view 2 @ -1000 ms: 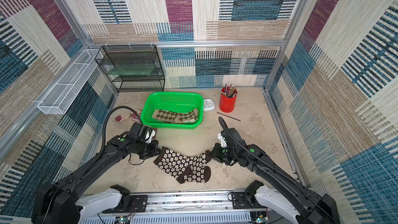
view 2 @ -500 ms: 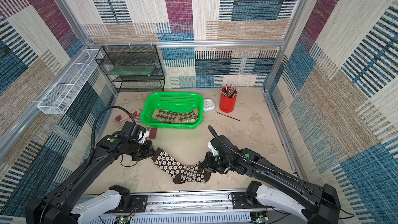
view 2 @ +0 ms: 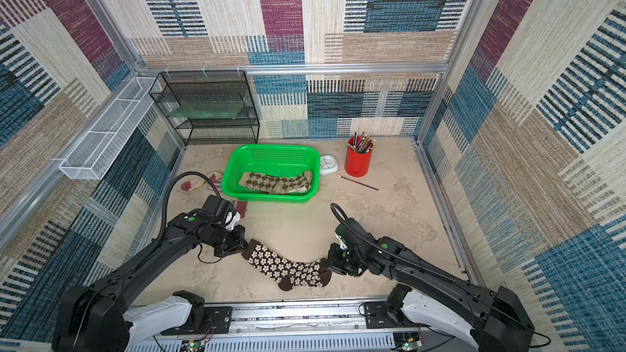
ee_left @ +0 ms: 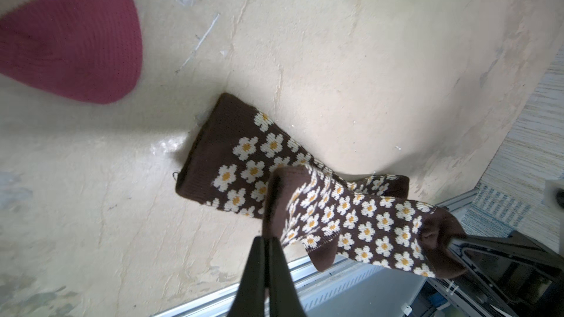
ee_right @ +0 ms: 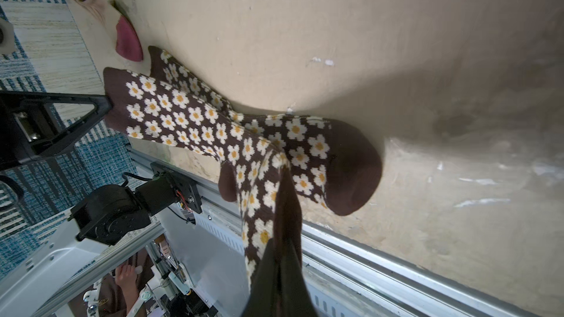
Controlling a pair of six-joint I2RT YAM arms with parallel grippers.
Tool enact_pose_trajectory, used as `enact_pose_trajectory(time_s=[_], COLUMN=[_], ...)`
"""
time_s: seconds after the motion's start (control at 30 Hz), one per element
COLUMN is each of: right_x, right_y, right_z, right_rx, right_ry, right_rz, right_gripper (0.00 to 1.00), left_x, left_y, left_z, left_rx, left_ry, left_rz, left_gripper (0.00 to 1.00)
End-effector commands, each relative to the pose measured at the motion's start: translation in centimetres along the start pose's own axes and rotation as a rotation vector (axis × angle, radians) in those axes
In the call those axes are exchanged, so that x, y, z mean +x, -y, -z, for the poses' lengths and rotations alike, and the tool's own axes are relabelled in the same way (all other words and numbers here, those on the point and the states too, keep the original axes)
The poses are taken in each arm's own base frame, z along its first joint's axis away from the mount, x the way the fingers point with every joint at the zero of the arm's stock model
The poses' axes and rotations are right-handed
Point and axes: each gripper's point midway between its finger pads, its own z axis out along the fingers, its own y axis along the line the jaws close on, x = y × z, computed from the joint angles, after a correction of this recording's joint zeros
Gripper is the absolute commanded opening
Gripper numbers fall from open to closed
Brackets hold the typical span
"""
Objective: Place the socks together as a pair
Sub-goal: Place the sock in the sock, then pick up a pair of socks from the center of the board.
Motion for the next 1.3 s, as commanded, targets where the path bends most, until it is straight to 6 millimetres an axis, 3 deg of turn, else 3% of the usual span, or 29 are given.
enact_pose_trajectory(time_s=[0.0,0.2,0.27,0.47,0.57,0.63,0.73,0.87,1.0,1.17,1.27], right_x=[-0.8,-1.8,-1.8,-1.7,-1.6,-1.5,-1.4,-1.6,-1.8,-2.0,-2.3], right_y=[0.8,3.3,3.8,4.1,3.9,3.9,4.1,4.3,4.6,5.0,5.3], right_z=[-0.4,-0.9,-1.0,-1.0,-0.9,-1.1,-1.5,-2.2,-2.8,-3.3,-3.5], right_rx=[0.013,0.070,0.087,0.076,0.059,0.047,0.051,0.066,0.085,0.101,0.099], right_ry=[0.043,0.084,0.085,0.092,0.098,0.092,0.082,0.068,0.057,0.059,0.063], right_rz=[0.032,0.050,0.057,0.056,0.057,0.059,0.063,0.072,0.072,0.071,0.065], right_gripper=[0.04,0.09,0.14,0.43,0.47,0.49,0.51,0.51,0.49,0.44,0.33], left_x=[-0.8,-1.0,-1.0,-1.0,-0.6,-0.5,-0.2,-0.4,-1.0,-0.8,-0.1], left_y=[-0.5,-1.7,-2.0,-1.8,-2.3,-2.3,-3.0,-3.5,-3.1,-2.3,-2.2], left_z=[-1.1,-2.8,-3.1,-2.8,-2.6,-2.6,-3.0,-3.9,-5.0,-6.8,-7.4], left_rx=[-0.008,-0.049,-0.060,-0.052,-0.073,-0.070,-0.103,-0.134,-0.130,-0.128,-0.121], left_ry=[0.019,0.007,0.007,0.005,0.004,0.006,-0.022,-0.046,-0.056,-0.113,-0.141], left_rz=[-0.049,-0.045,-0.047,-0.063,-0.066,-0.055,-0.033,-0.029,-0.042,-0.063,-0.060], left_gripper=[0.00,0.00,0.06,0.41,0.56,0.71,0.79,0.79,0.72,0.55,0.42])
